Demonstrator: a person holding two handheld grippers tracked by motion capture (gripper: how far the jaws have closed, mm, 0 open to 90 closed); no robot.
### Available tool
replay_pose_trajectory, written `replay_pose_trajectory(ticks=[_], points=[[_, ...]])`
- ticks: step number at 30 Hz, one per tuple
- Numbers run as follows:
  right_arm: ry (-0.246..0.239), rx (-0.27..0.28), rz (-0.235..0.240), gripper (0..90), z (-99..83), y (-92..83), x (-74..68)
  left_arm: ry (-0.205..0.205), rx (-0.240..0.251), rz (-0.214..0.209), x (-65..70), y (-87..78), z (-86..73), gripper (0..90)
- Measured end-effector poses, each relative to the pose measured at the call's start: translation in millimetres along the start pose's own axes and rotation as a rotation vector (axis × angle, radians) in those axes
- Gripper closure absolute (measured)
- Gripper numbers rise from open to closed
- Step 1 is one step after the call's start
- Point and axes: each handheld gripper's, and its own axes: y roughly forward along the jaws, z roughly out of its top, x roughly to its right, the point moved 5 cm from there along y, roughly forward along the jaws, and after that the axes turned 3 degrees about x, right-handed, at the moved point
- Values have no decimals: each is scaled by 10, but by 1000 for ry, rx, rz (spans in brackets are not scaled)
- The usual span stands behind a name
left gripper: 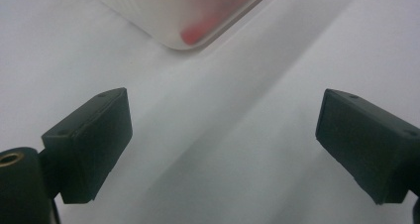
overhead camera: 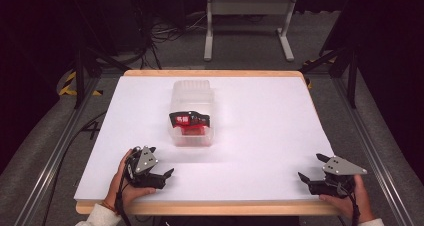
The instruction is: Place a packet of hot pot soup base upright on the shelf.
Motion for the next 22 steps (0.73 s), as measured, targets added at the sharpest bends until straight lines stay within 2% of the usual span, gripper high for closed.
replay_pose_trajectory(ticks=[22], points=[[-13, 13, 23, 117, 56, 27, -80, -11, 3, 11, -26, -16, -5, 79]])
